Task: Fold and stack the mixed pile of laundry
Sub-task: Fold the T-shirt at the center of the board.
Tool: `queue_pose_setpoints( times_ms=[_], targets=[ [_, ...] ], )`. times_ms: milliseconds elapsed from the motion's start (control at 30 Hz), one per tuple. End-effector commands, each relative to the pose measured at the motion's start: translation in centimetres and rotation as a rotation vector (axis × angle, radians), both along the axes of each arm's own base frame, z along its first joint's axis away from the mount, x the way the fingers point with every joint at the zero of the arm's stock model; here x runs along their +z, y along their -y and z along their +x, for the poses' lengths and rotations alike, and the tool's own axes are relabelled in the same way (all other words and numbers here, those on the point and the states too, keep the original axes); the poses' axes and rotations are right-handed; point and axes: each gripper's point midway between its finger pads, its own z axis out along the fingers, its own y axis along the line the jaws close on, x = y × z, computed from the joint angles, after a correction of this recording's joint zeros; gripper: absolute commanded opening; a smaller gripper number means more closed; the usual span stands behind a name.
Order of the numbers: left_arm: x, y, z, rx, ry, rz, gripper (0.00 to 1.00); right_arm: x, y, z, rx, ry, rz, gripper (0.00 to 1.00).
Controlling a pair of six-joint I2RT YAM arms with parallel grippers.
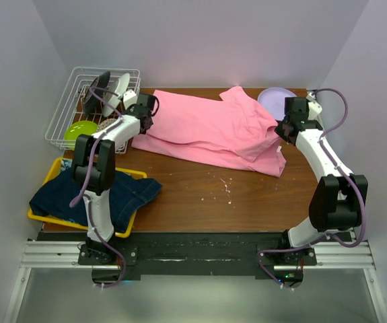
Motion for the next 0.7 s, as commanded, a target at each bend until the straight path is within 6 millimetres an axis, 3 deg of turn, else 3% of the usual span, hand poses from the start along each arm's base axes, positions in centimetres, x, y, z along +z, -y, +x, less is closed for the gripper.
queue_pose_setpoints(
  times_ms=[0,367,667],
  targets=[
    [2.3,-0.4,1.8,0.006,0.066,0.009,0.02,2.4,1.3,0.1,-0.046,0.081,-0.029,0.0],
    [3.4,-1.0,1.8,0.017,0.081,0.013,0.02,2.7,2.2,-0.3,-0.076,0.101,-0.026,0.0],
    [3.0,-1.5,2.1,0.011,0.075,0.009,0.02,1.8,2.1,-0.2,-0.075,0.081,-0.021,0.0]
  ],
)
